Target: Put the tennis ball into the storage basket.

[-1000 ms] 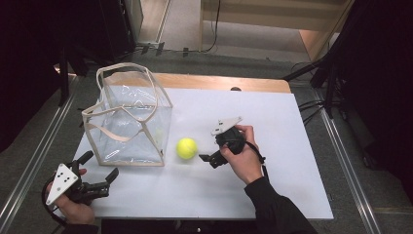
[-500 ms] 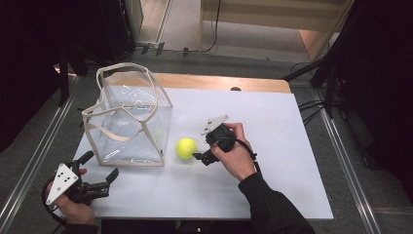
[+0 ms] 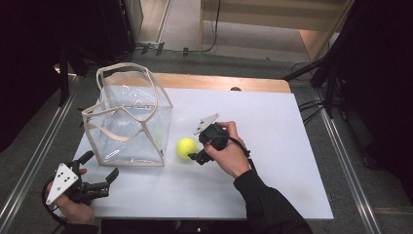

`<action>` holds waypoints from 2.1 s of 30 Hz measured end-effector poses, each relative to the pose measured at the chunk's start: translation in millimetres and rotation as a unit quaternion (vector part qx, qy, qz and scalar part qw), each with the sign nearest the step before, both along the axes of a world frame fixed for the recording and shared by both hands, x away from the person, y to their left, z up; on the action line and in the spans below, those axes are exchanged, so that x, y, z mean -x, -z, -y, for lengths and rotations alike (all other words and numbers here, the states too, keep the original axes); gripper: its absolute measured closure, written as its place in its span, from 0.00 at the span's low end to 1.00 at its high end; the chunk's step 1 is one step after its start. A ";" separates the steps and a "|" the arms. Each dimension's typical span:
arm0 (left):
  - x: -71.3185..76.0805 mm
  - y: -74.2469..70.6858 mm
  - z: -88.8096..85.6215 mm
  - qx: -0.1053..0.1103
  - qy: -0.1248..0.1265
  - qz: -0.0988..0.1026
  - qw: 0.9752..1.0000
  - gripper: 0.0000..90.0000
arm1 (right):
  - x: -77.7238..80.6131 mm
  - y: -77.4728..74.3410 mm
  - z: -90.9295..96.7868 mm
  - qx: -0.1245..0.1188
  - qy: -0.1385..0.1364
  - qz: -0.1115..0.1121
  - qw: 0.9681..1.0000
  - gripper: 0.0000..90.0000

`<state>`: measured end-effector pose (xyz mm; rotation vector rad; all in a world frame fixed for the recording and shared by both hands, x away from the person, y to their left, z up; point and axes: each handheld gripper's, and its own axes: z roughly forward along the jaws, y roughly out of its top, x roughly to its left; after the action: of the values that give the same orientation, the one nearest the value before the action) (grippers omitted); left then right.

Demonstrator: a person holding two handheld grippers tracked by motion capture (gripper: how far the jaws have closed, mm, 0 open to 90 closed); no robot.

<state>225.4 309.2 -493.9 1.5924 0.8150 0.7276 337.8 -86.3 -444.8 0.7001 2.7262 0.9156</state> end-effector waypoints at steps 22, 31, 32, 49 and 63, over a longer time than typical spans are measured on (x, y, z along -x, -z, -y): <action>0.0 0.0 -0.1 0.000 -0.001 0.000 1.000 0.00 | -12.7 12.9 -18.4 0.032 -0.008 -0.030 0.999 0.08; 0.2 -0.1 -0.1 -0.002 -0.001 0.000 1.000 0.00 | -17.5 17.7 -28.0 0.049 -0.011 -0.044 0.998 0.08; 0.2 0.0 0.0 -0.001 -0.001 0.000 1.000 0.00 | -18.3 18.7 -28.9 0.053 -0.014 -0.043 0.998 0.08; 0.4 0.0 -0.2 -0.002 0.000 0.000 1.000 0.00 | -25.5 27.2 -39.1 0.072 -0.019 -0.058 0.996 0.08; 0.5 0.0 -0.5 -0.001 0.000 0.001 1.000 0.00 | -29.7 29.1 -45.5 0.079 -0.026 -0.058 0.995 0.09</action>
<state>224.8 309.7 -493.9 1.5939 0.8131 0.7295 367.5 -40.8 -474.0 0.6760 2.8921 0.6788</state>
